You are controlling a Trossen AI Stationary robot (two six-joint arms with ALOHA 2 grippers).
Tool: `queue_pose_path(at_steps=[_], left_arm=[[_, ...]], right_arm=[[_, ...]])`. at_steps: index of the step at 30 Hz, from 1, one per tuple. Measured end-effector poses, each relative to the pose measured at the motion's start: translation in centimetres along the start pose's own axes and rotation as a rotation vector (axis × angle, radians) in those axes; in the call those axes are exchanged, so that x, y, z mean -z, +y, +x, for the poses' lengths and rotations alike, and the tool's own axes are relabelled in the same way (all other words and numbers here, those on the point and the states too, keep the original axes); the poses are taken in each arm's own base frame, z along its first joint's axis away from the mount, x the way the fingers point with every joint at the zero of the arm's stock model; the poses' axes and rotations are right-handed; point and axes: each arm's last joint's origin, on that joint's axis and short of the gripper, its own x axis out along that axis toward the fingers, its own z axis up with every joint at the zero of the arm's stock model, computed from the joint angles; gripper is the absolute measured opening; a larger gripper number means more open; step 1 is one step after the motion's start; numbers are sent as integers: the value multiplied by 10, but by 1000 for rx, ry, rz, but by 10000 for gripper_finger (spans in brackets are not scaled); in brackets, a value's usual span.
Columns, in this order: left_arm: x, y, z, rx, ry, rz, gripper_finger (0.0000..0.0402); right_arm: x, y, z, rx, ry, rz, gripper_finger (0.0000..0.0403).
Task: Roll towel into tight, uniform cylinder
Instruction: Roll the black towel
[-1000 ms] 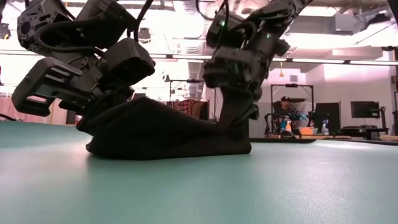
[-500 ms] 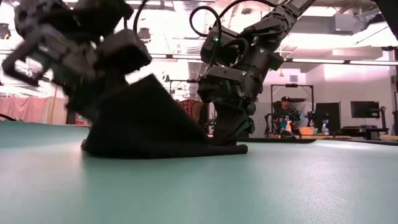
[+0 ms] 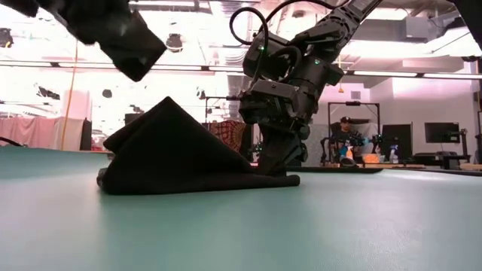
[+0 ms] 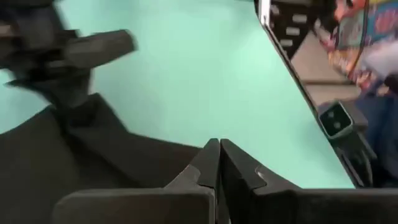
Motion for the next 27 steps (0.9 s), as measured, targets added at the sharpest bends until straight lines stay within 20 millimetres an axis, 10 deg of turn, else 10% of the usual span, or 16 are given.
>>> queue_pose_path(at_steps=[15,27], left_arm=[[-45,-99,77,-174,343,536,0],[-46,-100,117,-125,659,641,0]], right_arm=[[3,8,3,28,-14,-30,15],[3,8,3,33,-24,-34,15]])
